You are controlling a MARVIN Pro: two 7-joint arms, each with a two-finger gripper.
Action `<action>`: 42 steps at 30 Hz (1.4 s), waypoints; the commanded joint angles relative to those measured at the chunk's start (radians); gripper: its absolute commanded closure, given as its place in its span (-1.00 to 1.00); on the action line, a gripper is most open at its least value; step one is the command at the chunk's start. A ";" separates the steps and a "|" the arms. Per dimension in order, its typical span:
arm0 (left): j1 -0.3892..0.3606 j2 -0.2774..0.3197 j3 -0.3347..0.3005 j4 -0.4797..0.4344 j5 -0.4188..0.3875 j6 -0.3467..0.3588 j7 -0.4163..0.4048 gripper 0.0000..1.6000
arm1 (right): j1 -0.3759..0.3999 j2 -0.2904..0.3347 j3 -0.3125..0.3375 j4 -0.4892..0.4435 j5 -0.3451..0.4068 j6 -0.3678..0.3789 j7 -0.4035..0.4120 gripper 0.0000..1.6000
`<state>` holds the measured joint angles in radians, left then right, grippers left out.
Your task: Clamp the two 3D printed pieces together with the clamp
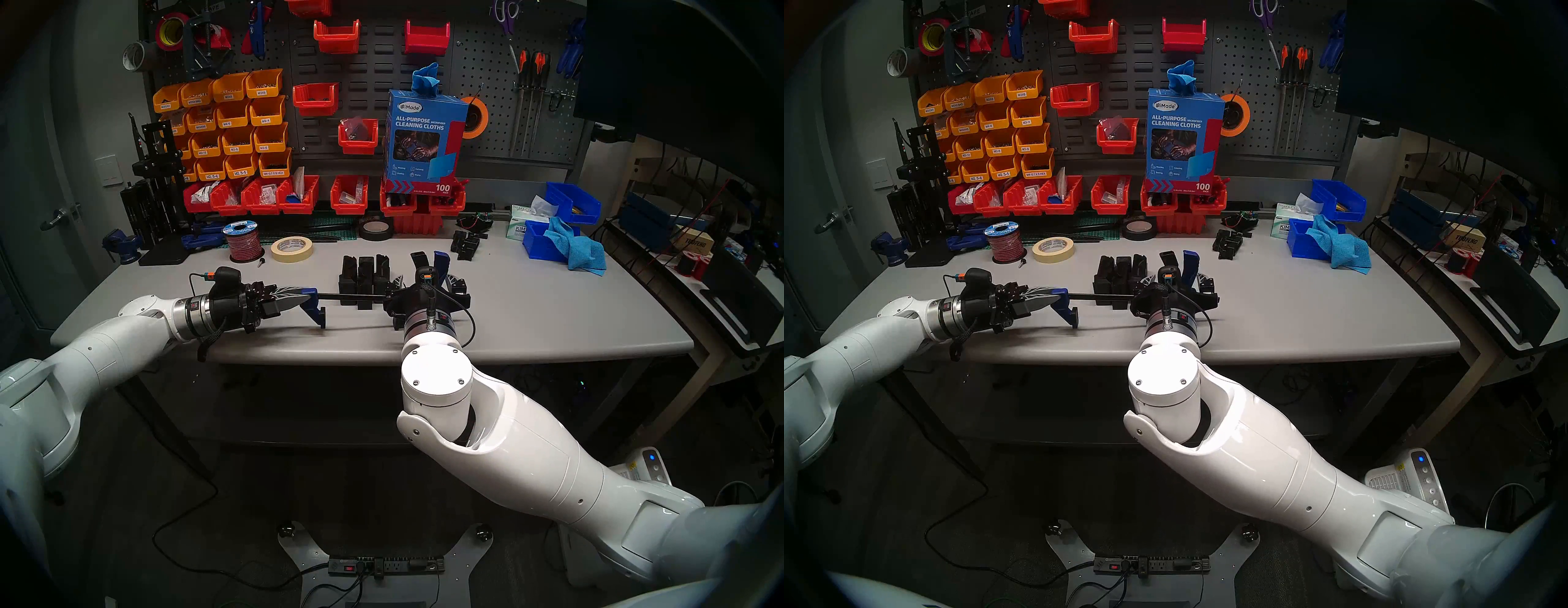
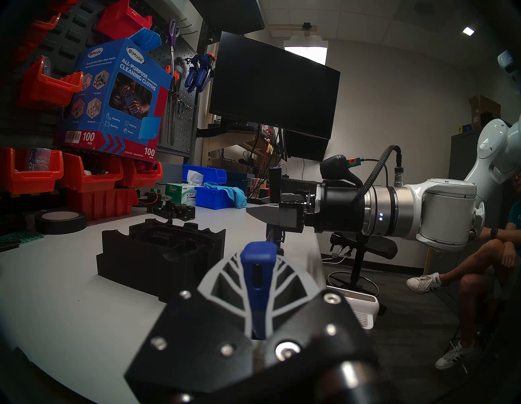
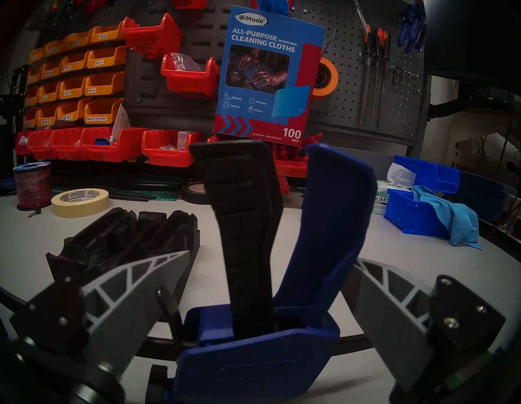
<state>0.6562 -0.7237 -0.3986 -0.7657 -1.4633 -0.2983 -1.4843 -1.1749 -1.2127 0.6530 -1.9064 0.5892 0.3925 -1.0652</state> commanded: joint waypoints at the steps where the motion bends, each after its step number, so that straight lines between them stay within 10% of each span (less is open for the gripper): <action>1: -0.019 -0.001 -0.003 0.002 -0.013 0.000 0.001 1.00 | -0.006 -0.010 0.021 -0.017 0.018 -0.005 -0.011 -1.00; 33: -0.021 0.000 0.003 0.003 -0.018 -0.002 0.001 1.00 | -0.073 0.020 0.035 -0.072 0.071 -0.067 -0.042 -1.00; 39: -0.022 0.000 0.004 0.003 -0.019 -0.002 0.001 1.00 | -0.074 0.018 0.033 -0.069 0.075 -0.073 -0.039 0.88; 42: -0.022 0.000 0.005 0.003 -0.020 -0.002 0.001 1.00 | -0.073 0.016 0.031 -0.066 0.076 -0.075 -0.035 1.00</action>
<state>0.6493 -0.7278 -0.3910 -0.7663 -1.4700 -0.3017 -1.4851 -1.2494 -1.1999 0.6867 -1.9752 0.6697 0.3150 -1.1014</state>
